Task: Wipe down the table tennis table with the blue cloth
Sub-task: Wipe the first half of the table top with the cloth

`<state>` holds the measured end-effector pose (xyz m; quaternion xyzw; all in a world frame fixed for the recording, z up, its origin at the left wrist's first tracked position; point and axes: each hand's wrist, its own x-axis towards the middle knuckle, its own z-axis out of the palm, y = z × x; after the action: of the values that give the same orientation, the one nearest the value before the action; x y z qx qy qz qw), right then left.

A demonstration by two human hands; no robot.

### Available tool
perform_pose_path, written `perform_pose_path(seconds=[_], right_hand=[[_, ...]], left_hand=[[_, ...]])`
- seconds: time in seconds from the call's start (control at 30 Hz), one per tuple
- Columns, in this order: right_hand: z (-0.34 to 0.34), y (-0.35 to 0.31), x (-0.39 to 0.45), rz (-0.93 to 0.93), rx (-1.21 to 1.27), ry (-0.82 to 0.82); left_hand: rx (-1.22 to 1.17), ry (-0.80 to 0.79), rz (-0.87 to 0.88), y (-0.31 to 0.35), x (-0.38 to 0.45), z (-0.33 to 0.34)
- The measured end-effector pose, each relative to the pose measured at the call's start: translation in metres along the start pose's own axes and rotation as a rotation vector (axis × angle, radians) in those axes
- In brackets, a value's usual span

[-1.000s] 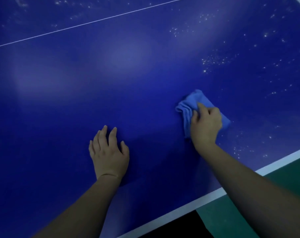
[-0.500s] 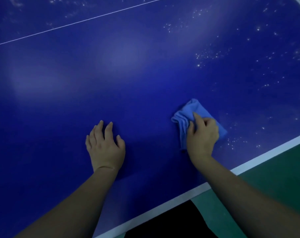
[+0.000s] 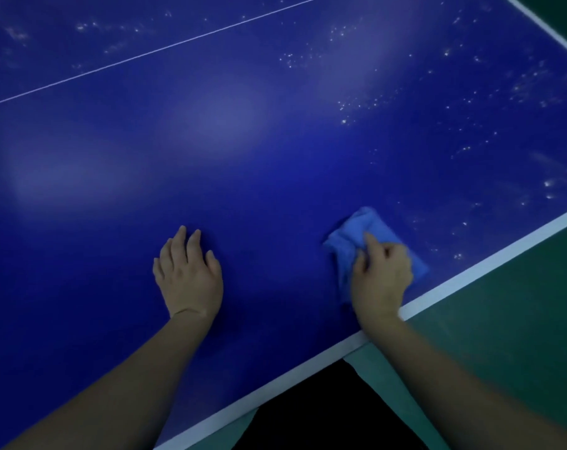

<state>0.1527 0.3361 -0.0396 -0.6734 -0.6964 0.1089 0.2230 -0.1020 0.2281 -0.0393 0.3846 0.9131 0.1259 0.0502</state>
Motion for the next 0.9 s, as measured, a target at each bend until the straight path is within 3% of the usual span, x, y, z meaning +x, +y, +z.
perform_pose_path(seconds=[0.1,0.13,0.2,0.27,0.37,0.43,0.5,0.57,0.6,0.7,0.8,0.9], right_hand=[[0.009,-0.017,-0.016,-0.377,0.048,-0.162],[0.008,-0.014,-0.003,-0.417,0.042,-0.171],[0.001,0.006,0.035,-0.300,0.006,-0.129],[-0.013,0.042,0.069,-0.062,-0.042,-0.045],[-0.030,0.073,0.067,0.146,-0.054,0.080],[-0.028,0.064,0.037,0.037,-0.041,0.025],[-0.020,0.049,0.021,-0.193,0.003,-0.107],[-0.015,0.045,0.042,-0.403,0.019,-0.189],[-0.015,0.048,0.062,-0.423,0.019,-0.204],[-0.026,0.084,0.113,-0.175,-0.010,-0.104],[-0.042,0.109,0.100,0.099,-0.036,0.058],[-0.037,0.085,0.042,-0.106,0.027,-0.072]], left_hand=[[-0.074,0.012,0.051,0.027,-0.019,0.003],[-0.090,-0.005,0.071,0.038,-0.026,0.005],[-0.098,-0.065,0.125,0.061,-0.039,0.012],[-0.089,-0.129,0.172,0.084,-0.048,0.021],[-0.072,-0.171,0.152,0.107,-0.055,0.031],[-0.026,-0.155,0.143,0.110,-0.057,0.035],[-0.004,-0.133,0.141,0.109,-0.056,0.037],[0.006,-0.117,0.142,0.110,-0.056,0.038],[0.011,-0.111,0.141,0.111,-0.056,0.039],[0.021,-0.113,0.132,0.112,-0.056,0.040],[0.026,-0.100,0.124,0.111,-0.057,0.038],[0.028,-0.096,0.116,0.113,-0.057,0.037]])
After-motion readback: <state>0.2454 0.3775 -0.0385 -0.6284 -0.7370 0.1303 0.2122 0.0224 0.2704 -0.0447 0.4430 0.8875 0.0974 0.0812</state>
